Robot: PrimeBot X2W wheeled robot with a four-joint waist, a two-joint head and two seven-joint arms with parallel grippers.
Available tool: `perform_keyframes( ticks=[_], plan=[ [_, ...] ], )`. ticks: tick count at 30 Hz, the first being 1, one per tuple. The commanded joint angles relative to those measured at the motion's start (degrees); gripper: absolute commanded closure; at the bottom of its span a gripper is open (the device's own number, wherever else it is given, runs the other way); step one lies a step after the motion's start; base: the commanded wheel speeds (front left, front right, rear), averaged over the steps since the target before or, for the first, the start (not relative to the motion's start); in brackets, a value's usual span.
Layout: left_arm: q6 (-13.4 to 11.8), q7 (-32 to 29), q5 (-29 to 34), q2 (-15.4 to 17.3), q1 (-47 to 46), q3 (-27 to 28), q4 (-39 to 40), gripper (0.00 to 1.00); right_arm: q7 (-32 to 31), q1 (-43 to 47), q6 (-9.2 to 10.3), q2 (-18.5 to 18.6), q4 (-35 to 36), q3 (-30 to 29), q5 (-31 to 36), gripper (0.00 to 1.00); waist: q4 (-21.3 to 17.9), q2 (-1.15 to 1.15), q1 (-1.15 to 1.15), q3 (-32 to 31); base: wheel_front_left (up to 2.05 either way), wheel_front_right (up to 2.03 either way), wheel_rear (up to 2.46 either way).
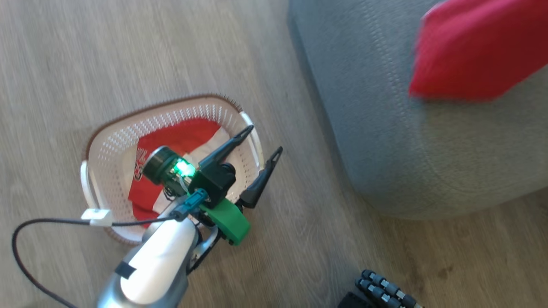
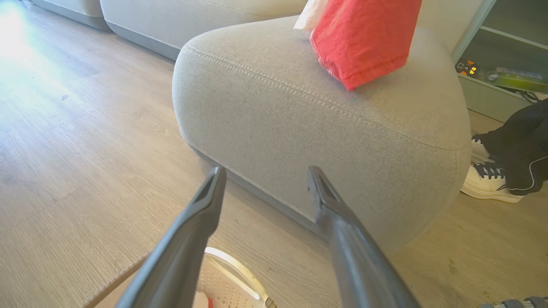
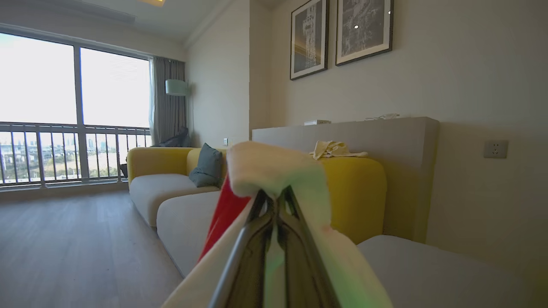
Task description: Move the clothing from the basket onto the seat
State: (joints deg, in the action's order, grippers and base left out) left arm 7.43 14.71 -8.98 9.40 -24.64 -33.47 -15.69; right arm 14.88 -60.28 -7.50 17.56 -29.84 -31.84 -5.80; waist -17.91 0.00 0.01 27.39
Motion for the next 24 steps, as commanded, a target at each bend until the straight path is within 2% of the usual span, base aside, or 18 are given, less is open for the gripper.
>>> perform_keyframes(
  ticks=[1, 9, 20, 24],
  plan=[
    [0.05, 0.29, 0.41, 0.86, -1.12, 1.09, 1.87, 0.00, 0.12, -3.11, 0.01, 2.32, 0.87, -0.44, 1.18, 1.00, 1.51, 0.00, -0.01, 1.90, 0.00, 0.00, 0.00],
    [0.05, 0.29, 0.19, 1.98, -1.77, 1.08, 2.03, 0.00, 0.12, -10.79, 0.01, 6.83, -11.97, -7.19, 8.91, 1.00, 4.14, 0.00, -0.01, 5.11, 0.00, 0.00, 0.00],
    [0.05, 0.29, 0.19, 1.98, -2.66, 1.65, 2.35, 0.00, 0.12, -13.58, 0.01, 4.88, -19.57, -11.17, 15.40, 1.00, 6.23, 0.00, -0.01, 6.47, 0.00, 0.00, 0.00],
    [0.05, 0.29, 0.25, 1.89, -2.86, 1.81, 2.25, 0.00, 0.00, -13.43, 0.01, 5.03, -23.91, -15.01, 19.06, 1.00, 6.63, 0.00, -0.01, 6.67, 0.00, 0.00, 0.00]
  ],
)
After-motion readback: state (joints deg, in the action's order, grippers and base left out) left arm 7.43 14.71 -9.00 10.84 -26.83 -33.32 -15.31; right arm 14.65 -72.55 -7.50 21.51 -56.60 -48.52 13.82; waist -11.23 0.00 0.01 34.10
